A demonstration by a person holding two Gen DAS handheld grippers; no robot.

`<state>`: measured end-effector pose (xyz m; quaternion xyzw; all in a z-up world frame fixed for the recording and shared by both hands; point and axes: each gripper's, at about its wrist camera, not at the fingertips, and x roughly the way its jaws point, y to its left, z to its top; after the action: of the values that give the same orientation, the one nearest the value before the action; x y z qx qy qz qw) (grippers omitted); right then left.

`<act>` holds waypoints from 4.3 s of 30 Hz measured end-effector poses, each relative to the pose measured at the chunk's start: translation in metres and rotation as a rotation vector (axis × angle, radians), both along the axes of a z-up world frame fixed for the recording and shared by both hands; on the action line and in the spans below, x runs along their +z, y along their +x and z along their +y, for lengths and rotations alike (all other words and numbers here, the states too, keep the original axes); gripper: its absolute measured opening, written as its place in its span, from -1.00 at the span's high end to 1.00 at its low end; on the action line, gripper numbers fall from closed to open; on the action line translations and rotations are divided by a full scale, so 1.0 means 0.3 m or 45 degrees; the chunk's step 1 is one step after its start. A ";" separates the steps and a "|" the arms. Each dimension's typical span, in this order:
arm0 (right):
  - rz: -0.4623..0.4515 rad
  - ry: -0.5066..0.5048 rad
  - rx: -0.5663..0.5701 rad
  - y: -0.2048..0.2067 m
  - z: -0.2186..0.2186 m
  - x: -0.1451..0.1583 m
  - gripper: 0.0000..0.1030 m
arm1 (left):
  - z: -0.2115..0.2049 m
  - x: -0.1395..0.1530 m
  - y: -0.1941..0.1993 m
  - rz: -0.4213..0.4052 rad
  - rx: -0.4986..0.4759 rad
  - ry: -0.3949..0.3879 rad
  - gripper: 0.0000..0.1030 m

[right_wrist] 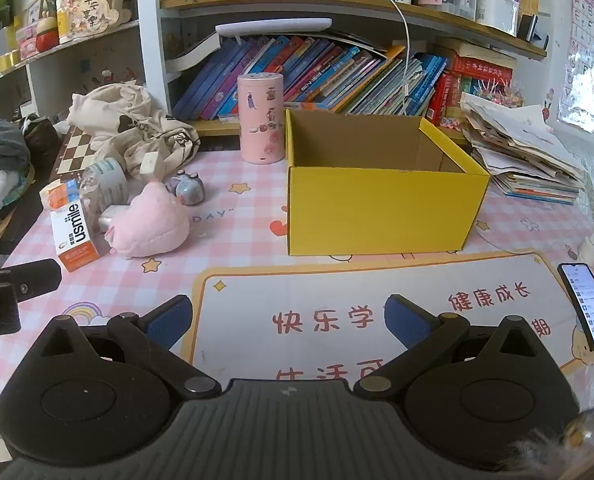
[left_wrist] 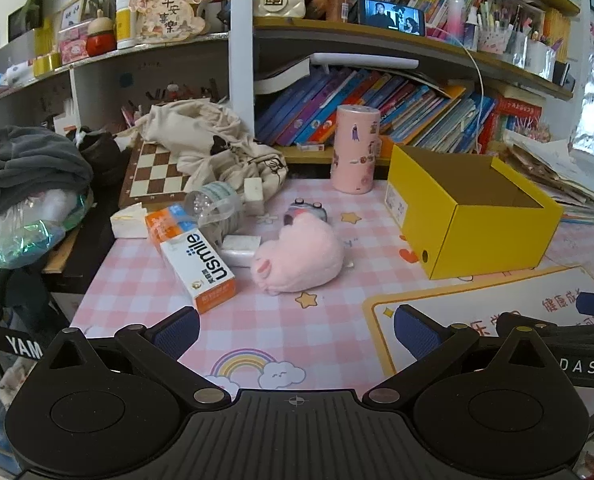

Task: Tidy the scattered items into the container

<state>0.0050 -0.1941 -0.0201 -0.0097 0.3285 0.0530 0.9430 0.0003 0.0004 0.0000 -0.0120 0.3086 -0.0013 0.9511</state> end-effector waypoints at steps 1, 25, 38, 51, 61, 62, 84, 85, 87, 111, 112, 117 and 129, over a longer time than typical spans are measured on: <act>0.008 0.005 0.001 0.001 0.006 0.001 -1.00 | 0.002 0.000 0.002 0.007 0.001 -0.002 -1.00; 0.033 -0.008 0.005 0.006 0.017 -0.016 -1.00 | 0.032 -0.039 0.006 0.063 0.017 -0.019 -1.00; 0.034 -0.014 0.007 0.003 0.031 -0.006 -1.00 | 0.031 -0.029 -0.003 0.056 0.004 -0.018 -1.00; 0.031 -0.015 0.002 -0.011 0.022 -0.006 -1.00 | 0.022 -0.031 -0.012 0.053 -0.005 -0.009 -1.00; 0.024 -0.017 0.011 -0.016 0.021 -0.002 -1.00 | 0.028 -0.027 -0.015 0.044 0.001 -0.017 -1.00; 0.026 -0.017 0.012 -0.015 0.021 -0.002 -1.00 | 0.030 -0.027 -0.015 0.045 0.003 -0.018 -1.00; 0.037 -0.012 0.004 -0.016 0.016 -0.005 -1.00 | 0.025 -0.033 -0.013 0.063 -0.011 -0.034 -1.00; 0.038 -0.008 0.006 -0.016 0.016 -0.006 -1.00 | 0.024 -0.032 -0.014 0.060 -0.017 -0.037 -1.00; 0.044 -0.001 0.011 -0.015 0.015 -0.008 -1.00 | 0.021 -0.031 -0.016 0.054 -0.026 -0.038 -1.00; 0.042 0.083 0.172 0.037 0.090 0.002 -1.00 | 0.090 -0.031 -0.001 -0.005 0.003 -0.086 -1.00; 0.044 0.086 0.176 0.039 0.096 0.002 -1.00 | 0.098 -0.033 -0.002 -0.009 -0.004 -0.096 -1.00; 0.054 0.074 0.214 0.048 0.137 -0.001 -1.00 | 0.145 -0.046 -0.010 -0.017 -0.009 -0.174 -1.00; 0.085 0.016 0.316 0.081 0.215 -0.019 -1.00 | 0.206 -0.068 0.004 0.011 0.099 -0.228 -1.00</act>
<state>0.0294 -0.1297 -0.0258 -0.0424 0.3557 0.1715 0.9178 0.0015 0.0622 -0.0204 -0.1090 0.3107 0.0082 0.9442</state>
